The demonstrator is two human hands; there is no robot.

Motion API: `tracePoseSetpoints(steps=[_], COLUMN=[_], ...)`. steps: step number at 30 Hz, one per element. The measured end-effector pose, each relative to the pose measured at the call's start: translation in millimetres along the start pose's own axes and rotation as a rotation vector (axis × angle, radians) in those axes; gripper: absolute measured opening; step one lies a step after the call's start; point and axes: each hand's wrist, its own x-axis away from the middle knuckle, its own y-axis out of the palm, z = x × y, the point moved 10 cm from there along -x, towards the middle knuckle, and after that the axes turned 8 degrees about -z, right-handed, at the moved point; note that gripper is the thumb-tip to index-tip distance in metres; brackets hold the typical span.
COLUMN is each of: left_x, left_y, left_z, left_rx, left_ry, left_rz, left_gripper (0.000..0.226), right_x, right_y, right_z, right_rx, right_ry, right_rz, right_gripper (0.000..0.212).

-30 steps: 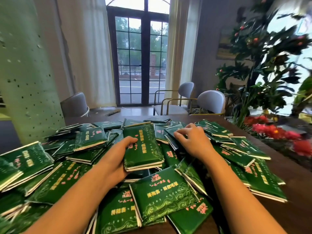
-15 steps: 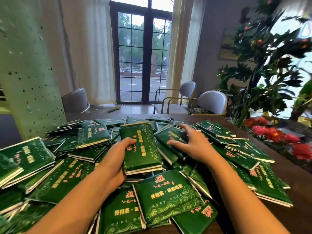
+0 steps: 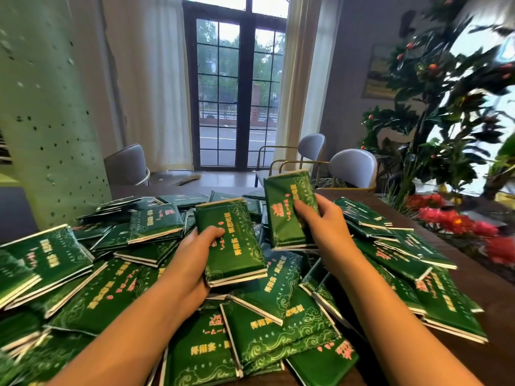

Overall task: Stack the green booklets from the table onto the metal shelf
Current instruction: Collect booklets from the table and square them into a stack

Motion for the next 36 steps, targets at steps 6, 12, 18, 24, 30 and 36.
tracePoseSetpoints(steps=[6, 12, 18, 24, 30, 36], left_x=[0, 0, 3, 5, 5, 6], left_y=[5, 15, 16, 3, -9, -7], left_z=[3, 0, 5, 14, 16, 18], left_rx=[-0.057, 0.015, -0.05, -0.029, 0.025, 0.012], left_ry=[0.057, 0.074, 0.146, 0.163, 0.158, 0.16], left_rz=[-0.009, -0.065, -0.066, 0.021, 0.084, 0.088], left_gripper=[0.014, 0.031, 0.033, 0.031, 0.041, 0.04], right_x=[11, 26, 31, 16, 21, 23], right_y=[40, 75, 83, 40, 33, 42], right_z=[10, 3, -11, -24, 16, 26], right_rx=[-0.31, -0.073, 0.265, 1.021, 1.294, 0.893], right_ry=[0.215, 0.079, -0.105, -0.099, 0.224, 0.275], right_rz=[-0.218, -0.292, -0.274, -0.144, -0.51, -0.59], right_gripper=[0.016, 0.028, 0.04, 0.028, 0.06, 0.054])
